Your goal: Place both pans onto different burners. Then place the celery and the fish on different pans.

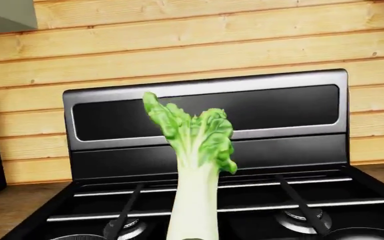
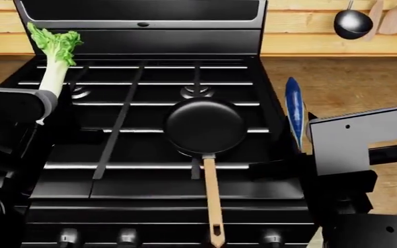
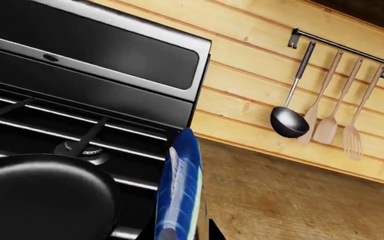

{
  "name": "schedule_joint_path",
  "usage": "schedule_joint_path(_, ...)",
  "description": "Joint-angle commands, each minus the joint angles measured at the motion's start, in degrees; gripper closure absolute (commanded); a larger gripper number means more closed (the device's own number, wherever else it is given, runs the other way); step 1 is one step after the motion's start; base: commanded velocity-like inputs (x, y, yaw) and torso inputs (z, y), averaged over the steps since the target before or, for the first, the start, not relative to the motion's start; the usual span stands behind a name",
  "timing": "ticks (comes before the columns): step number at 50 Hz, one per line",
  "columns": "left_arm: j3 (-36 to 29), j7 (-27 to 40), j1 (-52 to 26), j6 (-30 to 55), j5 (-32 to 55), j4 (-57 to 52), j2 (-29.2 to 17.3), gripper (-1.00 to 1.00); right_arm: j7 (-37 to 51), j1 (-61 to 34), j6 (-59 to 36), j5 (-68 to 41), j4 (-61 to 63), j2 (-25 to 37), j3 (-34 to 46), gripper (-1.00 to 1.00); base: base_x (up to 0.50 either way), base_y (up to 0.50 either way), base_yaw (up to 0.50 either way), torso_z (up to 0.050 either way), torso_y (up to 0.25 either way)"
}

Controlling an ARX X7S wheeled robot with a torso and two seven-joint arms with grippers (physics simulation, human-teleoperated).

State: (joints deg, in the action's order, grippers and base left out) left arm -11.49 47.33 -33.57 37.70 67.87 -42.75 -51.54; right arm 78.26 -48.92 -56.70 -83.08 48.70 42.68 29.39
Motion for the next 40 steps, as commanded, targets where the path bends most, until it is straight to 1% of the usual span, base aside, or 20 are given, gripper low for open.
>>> schedule_joint_path(1,0.56,-3.81,0.37,-0.19,-0.46,0.21,-0.17,1.00,-0.56,-0.73,-0.60,0.42,-0.04,-0.20,-0.13,1.00,0.00,0.50,0.00,0.000,0.000)
schedule_joint_path(17,0.47,-3.88,0.27,-0.19,-0.52,0.43,-0.23,1.00,-0.63,-1.14,-0.47,0.24,-0.26,-0.22,0.03,1.00,0.00,0.50,0.00,0.000,0.001)
schedule_joint_path(29,0.20,-3.95,-0.57,0.15,-0.56,1.54,-0.06,1.00,-1.94,-2.68,-0.14,-0.25,-2.10,0.57,-0.93,1.00,0.00,0.02,0.00,0.000,0.001)
schedule_joint_path(34,0.23,-4.15,-0.48,0.01,-0.75,1.95,-0.05,1.00,-2.09,-3.47,-0.63,-0.50,-2.99,0.27,-0.54,1.00,0.50,0.00,0.00,0.000,0.000)
schedule_joint_path(40,0.21,-4.34,-0.47,-0.14,-1.02,2.25,0.00,1.00,-4.29,-5.18,-2.22,0.37,-5.93,-1.16,1.31,1.00,0.00,0.00,0.00,0.000,0.002)
